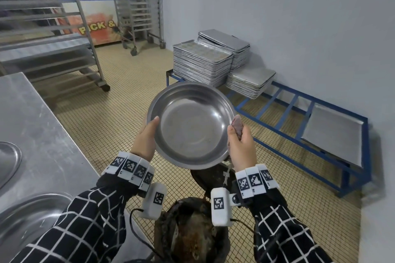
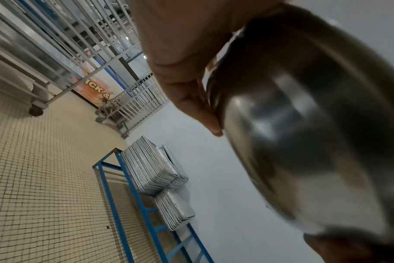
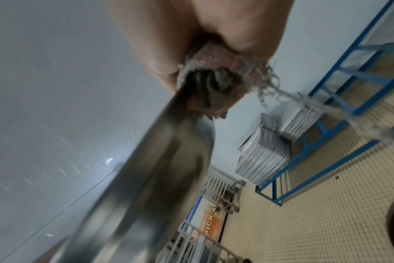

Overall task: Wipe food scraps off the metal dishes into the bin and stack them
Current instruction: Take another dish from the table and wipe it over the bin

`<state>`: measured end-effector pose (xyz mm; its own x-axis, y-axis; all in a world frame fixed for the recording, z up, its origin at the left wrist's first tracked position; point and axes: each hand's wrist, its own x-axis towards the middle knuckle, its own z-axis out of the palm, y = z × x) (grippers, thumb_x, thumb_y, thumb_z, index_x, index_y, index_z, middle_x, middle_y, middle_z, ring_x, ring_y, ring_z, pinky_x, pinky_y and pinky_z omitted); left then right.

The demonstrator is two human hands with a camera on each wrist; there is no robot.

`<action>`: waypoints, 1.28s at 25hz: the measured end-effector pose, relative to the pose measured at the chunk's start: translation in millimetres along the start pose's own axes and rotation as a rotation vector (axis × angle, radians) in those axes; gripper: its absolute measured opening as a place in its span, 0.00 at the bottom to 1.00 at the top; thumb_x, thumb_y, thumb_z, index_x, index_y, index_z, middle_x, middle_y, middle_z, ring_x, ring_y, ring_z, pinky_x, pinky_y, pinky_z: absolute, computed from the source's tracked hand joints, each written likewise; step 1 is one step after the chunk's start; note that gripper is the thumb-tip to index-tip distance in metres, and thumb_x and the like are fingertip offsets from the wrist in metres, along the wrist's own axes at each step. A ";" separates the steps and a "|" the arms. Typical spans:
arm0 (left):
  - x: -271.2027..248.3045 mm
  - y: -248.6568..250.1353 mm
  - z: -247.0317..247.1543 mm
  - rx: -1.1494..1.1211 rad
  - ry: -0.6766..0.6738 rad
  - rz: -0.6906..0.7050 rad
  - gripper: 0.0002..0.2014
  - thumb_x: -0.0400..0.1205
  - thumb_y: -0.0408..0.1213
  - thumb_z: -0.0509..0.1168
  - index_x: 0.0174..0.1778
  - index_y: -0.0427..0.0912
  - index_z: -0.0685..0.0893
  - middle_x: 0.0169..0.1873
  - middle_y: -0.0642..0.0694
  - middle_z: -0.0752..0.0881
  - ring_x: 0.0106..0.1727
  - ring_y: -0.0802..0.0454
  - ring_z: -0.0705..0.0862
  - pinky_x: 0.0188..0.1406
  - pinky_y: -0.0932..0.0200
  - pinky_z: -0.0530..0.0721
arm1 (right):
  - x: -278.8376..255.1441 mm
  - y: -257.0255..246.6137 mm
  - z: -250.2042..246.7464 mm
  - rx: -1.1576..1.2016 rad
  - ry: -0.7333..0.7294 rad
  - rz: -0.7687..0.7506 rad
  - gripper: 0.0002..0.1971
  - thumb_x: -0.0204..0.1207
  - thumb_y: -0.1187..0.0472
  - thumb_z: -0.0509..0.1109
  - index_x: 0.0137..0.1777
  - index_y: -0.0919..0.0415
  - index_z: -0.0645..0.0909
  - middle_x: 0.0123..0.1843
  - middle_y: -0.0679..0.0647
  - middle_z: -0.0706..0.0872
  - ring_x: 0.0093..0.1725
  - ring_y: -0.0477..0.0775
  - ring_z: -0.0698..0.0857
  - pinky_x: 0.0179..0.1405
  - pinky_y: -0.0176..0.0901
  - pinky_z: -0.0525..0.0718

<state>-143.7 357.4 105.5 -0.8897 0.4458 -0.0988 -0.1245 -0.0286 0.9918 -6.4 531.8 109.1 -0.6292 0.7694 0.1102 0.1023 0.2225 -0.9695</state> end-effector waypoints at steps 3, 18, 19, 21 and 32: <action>2.2 -0.3 7.0 0.033 -0.028 -0.016 0.33 0.79 0.58 0.58 0.78 0.45 0.67 0.65 0.41 0.81 0.60 0.47 0.83 0.62 0.48 0.83 | -6.1 -4.2 8.4 0.062 0.024 0.027 0.07 0.84 0.54 0.60 0.60 0.51 0.71 0.45 0.45 0.82 0.40 0.39 0.82 0.33 0.29 0.76; 2.9 20.5 -11.3 -0.068 -0.155 0.109 0.30 0.70 0.41 0.63 0.71 0.48 0.67 0.57 0.44 0.79 0.46 0.53 0.86 0.48 0.51 0.87 | 15.4 -4.7 -6.6 -0.006 -0.093 0.056 0.11 0.82 0.50 0.62 0.50 0.58 0.78 0.38 0.53 0.80 0.38 0.55 0.81 0.36 0.48 0.81; 4.8 20.0 -14.0 -0.061 -0.144 0.114 0.27 0.71 0.40 0.62 0.69 0.47 0.70 0.56 0.44 0.80 0.47 0.52 0.86 0.50 0.49 0.86 | 14.2 -5.7 -6.6 0.013 -0.124 0.061 0.13 0.83 0.49 0.61 0.51 0.59 0.79 0.36 0.51 0.80 0.37 0.53 0.81 0.36 0.45 0.81; 6.5 18.3 -16.3 -0.059 -0.089 0.131 0.23 0.73 0.38 0.59 0.67 0.47 0.72 0.56 0.42 0.81 0.51 0.48 0.84 0.54 0.46 0.83 | 10.4 -5.9 -2.9 -0.031 -0.154 0.028 0.13 0.85 0.47 0.57 0.57 0.52 0.78 0.42 0.45 0.84 0.40 0.45 0.84 0.38 0.33 0.79; 14.3 29.0 -0.8 -0.081 0.140 -0.010 0.22 0.84 0.38 0.51 0.76 0.56 0.61 0.59 0.39 0.78 0.45 0.42 0.84 0.31 0.49 0.88 | -8.9 23.1 29.2 -0.555 -0.181 -0.707 0.26 0.85 0.42 0.45 0.65 0.56 0.77 0.60 0.48 0.78 0.57 0.52 0.72 0.58 0.18 0.65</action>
<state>-160.4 362.2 132.8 -0.9402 0.3171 -0.1244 -0.1635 -0.0996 0.9815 -20.9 512.6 79.4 -0.7924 0.2492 0.5567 -0.0269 0.8976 -0.4400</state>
